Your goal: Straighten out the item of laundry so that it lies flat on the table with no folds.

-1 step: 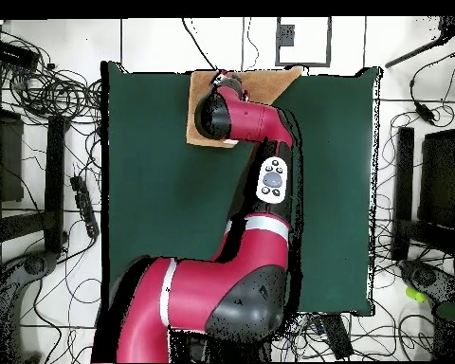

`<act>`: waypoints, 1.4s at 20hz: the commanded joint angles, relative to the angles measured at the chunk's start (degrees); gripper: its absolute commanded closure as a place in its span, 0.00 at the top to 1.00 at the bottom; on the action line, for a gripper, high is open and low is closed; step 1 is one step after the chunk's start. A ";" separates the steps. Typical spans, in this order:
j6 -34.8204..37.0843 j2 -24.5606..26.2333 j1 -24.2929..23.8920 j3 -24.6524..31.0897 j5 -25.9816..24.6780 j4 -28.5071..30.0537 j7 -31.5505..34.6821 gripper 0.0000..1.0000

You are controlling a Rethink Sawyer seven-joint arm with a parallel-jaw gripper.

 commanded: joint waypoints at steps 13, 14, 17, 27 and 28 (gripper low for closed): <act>25.00 5.21 5.70 1.36 -2.61 10.39 1.35 0.00; 25.30 5.62 6.32 0.22 -3.28 9.61 1.24 0.00; 30.25 7.19 6.34 -0.80 -3.25 6.84 0.96 0.00; 32.87 6.10 5.58 1.74 -3.52 9.82 -1.08 0.00; 32.36 5.74 5.43 2.13 -3.60 10.45 -1.49 0.00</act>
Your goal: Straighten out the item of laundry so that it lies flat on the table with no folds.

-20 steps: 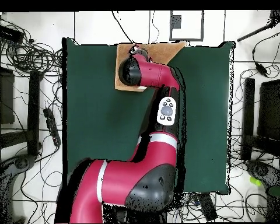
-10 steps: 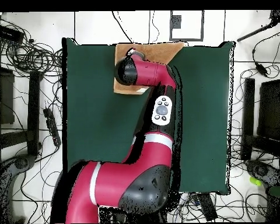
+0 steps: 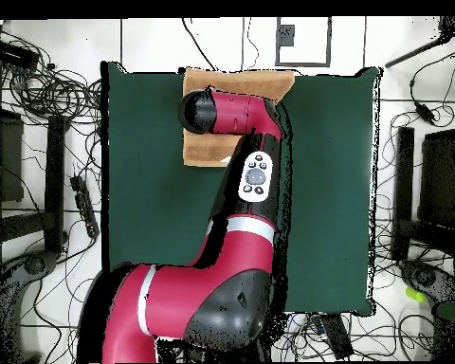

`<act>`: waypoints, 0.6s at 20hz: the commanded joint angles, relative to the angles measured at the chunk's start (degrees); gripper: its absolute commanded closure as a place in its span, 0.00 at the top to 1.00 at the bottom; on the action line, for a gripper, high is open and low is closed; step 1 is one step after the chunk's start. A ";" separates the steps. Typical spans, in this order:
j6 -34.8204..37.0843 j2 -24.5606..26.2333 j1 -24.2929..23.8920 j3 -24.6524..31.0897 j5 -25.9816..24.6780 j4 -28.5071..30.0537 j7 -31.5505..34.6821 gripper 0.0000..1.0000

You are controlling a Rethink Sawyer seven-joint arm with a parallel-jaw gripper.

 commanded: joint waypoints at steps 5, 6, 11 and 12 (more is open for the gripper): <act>10.32 6.40 1.92 6.67 -1.49 13.72 0.73 0.00; 10.79 6.65 2.11 6.37 -1.19 13.39 1.79 0.00; 12.36 7.96 3.55 4.31 -0.10 11.80 7.30 0.00; 13.17 8.43 4.09 3.41 -0.31 11.00 8.03 0.00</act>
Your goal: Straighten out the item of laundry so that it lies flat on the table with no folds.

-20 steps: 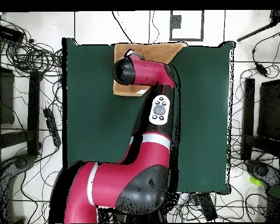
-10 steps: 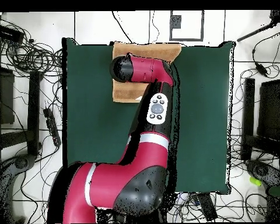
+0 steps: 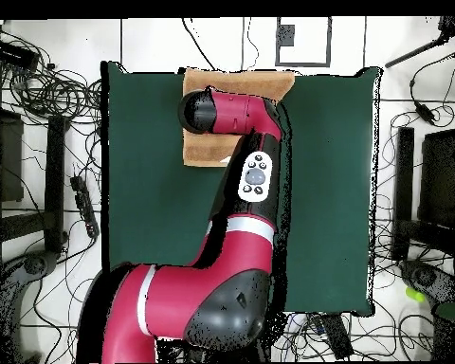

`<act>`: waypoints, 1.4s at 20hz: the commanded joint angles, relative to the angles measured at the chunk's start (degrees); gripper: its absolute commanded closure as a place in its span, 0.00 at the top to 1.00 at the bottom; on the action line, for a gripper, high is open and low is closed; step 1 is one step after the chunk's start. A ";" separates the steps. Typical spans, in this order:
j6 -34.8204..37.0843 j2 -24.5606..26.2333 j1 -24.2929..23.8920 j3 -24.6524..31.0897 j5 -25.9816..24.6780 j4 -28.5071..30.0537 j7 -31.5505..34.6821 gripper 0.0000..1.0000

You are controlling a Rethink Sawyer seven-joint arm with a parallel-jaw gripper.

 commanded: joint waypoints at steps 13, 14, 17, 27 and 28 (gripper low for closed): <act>23.80 16.22 8.06 -5.95 0.48 -0.48 13.11 0.00; 24.86 16.86 8.07 -6.46 0.78 -1.46 13.31 0.00; 26.72 17.66 7.82 -6.89 1.62 -2.78 13.49 0.00; 26.77 17.12 7.09 -5.82 2.62 -2.14 13.74 0.00; 26.14 17.00 7.12 -5.74 2.68 -1.86 14.18 0.00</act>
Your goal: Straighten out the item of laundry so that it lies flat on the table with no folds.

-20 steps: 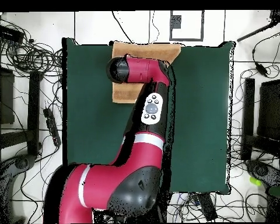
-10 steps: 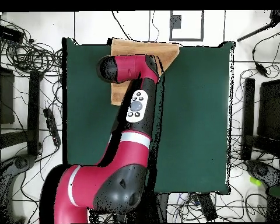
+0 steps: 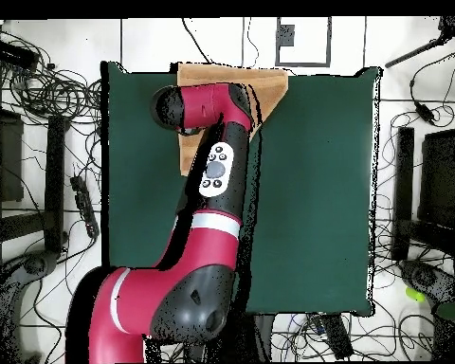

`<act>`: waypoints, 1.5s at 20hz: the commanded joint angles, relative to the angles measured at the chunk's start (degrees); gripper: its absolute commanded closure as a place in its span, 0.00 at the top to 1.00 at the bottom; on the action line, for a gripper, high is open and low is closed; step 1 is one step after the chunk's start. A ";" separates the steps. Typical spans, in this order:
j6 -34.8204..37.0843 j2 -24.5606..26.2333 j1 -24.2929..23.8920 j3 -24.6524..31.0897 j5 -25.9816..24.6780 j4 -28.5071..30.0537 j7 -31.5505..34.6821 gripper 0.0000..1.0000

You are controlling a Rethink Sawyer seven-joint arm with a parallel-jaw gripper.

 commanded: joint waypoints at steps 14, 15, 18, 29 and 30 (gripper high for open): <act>19.01 18.68 3.57 -4.12 3.54 -3.14 22.57 0.00; 19.80 19.15 3.54 -4.83 3.69 -3.86 22.85 0.00; 21.90 20.22 3.37 -6.42 4.02 -5.55 23.51 0.00; 26.37 21.94 2.09 -7.77 6.09 -8.65 25.14 0.00; 26.20 21.77 2.07 -7.45 6.17 -8.41 25.25 0.00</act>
